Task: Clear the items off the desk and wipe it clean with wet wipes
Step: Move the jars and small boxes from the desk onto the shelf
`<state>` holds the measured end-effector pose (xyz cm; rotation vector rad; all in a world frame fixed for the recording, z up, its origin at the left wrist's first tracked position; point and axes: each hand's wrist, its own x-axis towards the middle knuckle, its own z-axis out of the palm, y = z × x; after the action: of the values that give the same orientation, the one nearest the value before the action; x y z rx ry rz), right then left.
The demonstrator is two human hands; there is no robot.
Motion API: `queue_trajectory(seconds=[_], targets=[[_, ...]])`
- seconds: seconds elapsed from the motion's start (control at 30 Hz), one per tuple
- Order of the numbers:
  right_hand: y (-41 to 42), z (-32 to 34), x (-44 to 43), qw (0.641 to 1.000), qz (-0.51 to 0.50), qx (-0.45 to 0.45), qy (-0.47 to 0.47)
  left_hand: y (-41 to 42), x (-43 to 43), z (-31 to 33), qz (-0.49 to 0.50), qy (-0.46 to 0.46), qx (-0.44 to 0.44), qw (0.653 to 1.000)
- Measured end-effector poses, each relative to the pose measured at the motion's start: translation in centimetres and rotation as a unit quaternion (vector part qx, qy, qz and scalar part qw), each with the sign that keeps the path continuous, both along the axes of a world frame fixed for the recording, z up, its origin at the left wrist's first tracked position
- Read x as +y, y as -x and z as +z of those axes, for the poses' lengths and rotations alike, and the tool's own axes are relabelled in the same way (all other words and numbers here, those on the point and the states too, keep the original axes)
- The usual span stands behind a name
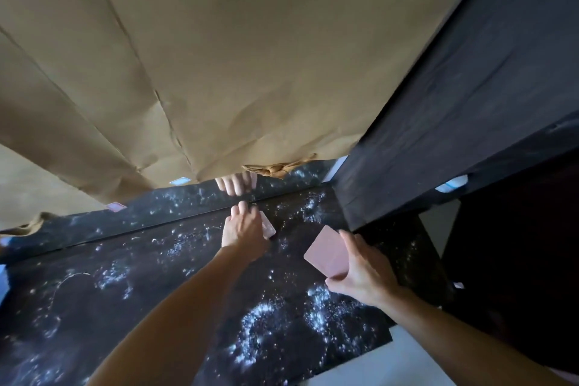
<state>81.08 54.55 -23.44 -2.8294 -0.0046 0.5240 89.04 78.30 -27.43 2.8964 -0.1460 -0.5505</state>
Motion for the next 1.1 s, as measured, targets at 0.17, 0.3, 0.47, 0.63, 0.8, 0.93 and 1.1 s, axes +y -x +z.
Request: queue_trajectory(seconds=[0.17, 0.3, 0.47, 0.63, 0.8, 0.93, 1.1], targets=[[1.3, 0.9, -1.6, 0.999, -0.025, -0.003, -0.028, 2.2, -1.0, 1.2, -0.008, -0.008, 0.007, 1.000], [2.4, 2.2, -3.8, 0.998, -0.032, -0.009, -0.050, 4.2, -2.8, 2.7, 0.018, 0.068, 0.015, 0.997], [3.4, 4.1, -7.6, 0.996, -0.028, -0.037, -0.071, 6.4, -6.3, 7.2, 0.009, 0.107, -0.026, 0.994], [3.2, 5.8, -12.4, 0.994, 0.003, -0.069, -0.086, 8.8, -11.5, 11.7, 0.012, 0.121, -0.087, 0.989], [2.7, 7.7, -18.2, 0.992, 0.049, -0.094, -0.062, 11.4, -18.6, 16.1, 0.049, 0.138, -0.171, 0.974], [2.3, 9.7, -23.0, 0.990, 0.075, -0.091, -0.071, 11.5, -24.4, 20.1, 0.052, 0.152, -0.265, 0.951], [1.4, 12.9, -27.6, 0.983, 0.083, -0.122, -0.110, 8.4, -29.2, 25.4, 0.043, 0.152, -0.345, 0.925]])
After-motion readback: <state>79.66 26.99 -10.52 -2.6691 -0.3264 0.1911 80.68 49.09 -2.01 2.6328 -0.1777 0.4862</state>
